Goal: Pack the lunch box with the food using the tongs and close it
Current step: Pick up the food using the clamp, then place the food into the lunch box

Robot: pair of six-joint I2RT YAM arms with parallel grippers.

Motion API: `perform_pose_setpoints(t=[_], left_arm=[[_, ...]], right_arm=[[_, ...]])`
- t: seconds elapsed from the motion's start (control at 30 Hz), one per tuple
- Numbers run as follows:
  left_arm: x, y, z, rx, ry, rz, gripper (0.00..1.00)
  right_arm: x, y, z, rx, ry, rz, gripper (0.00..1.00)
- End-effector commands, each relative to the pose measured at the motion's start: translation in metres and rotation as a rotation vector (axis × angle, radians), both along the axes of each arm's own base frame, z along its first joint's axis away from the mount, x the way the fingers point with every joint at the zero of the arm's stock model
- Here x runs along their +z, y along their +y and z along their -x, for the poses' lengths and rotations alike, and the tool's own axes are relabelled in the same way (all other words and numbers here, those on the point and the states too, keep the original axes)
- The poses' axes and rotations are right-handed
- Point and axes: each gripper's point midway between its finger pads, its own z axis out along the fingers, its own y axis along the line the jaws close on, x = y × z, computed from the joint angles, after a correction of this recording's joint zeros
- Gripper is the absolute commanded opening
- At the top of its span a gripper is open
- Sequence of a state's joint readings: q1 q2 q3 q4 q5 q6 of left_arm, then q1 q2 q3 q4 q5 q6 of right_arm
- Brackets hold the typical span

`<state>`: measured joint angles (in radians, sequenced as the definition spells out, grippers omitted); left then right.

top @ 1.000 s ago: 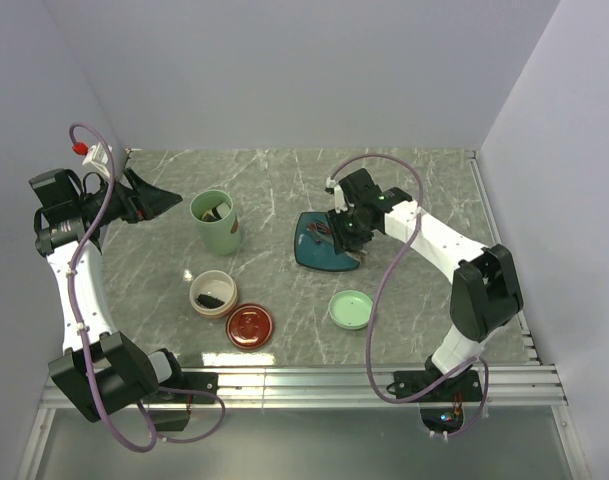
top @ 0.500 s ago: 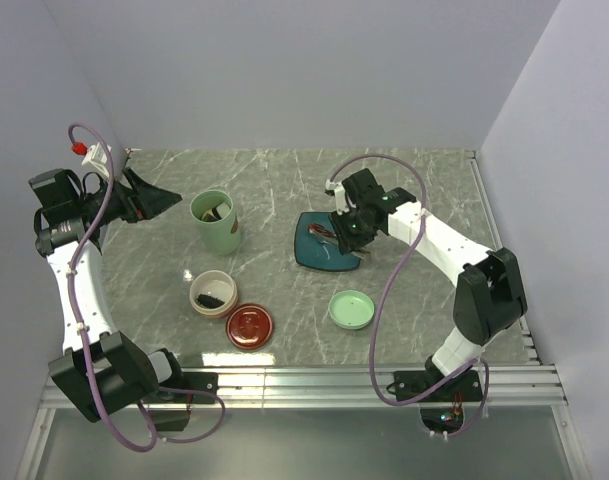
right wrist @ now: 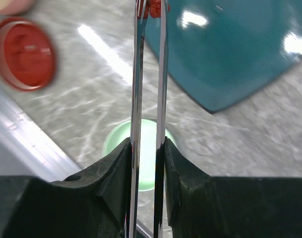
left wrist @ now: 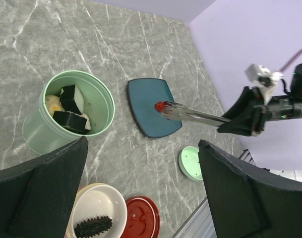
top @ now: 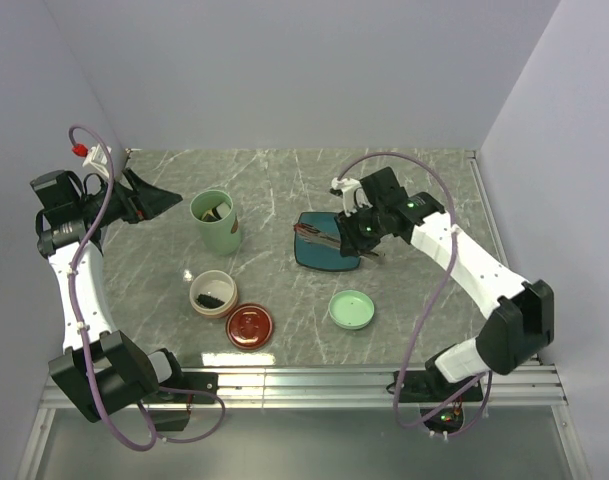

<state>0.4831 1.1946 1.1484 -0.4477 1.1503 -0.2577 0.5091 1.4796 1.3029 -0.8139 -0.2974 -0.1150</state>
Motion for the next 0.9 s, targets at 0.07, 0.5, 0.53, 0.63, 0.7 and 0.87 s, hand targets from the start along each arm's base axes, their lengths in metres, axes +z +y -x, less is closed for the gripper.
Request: perform_pose_setpoints(t=[0.07, 0.5, 0.53, 0.63, 0.7, 0.87], left_arm=[[0.013, -0.002, 0.002, -0.019, -0.055, -0.004, 0.99], [0.016, -0.004, 0.003, -0.016, -0.059, -0.001, 0.99], [0.017, -0.004, 0.004, -0.017, -0.06, -0.002, 0.99], [0.015, -0.003, 0.003, -0.017, -0.056, -0.004, 0.99], [0.014, -0.003, 0.003, -0.016, -0.055, -0.005, 0.99], [0.012, -0.003, 0.003, -0.019, -0.053, 0.0, 0.99]], right_arm=[[0.043, 0.031, 0.028, 0.203, -0.015, -0.184, 0.25], [0.048, 0.132, 0.057, 0.493, -0.07, -0.164, 0.25], [0.047, 0.138, 0.059, 0.503, -0.067, -0.165, 0.25], [0.047, 0.158, 0.062, 0.532, -0.066, -0.176, 0.25], [0.047, 0.172, 0.066, 0.546, -0.062, -0.189, 0.25], [0.041, 0.192, 0.068, 0.563, -0.054, -0.196, 0.25]])
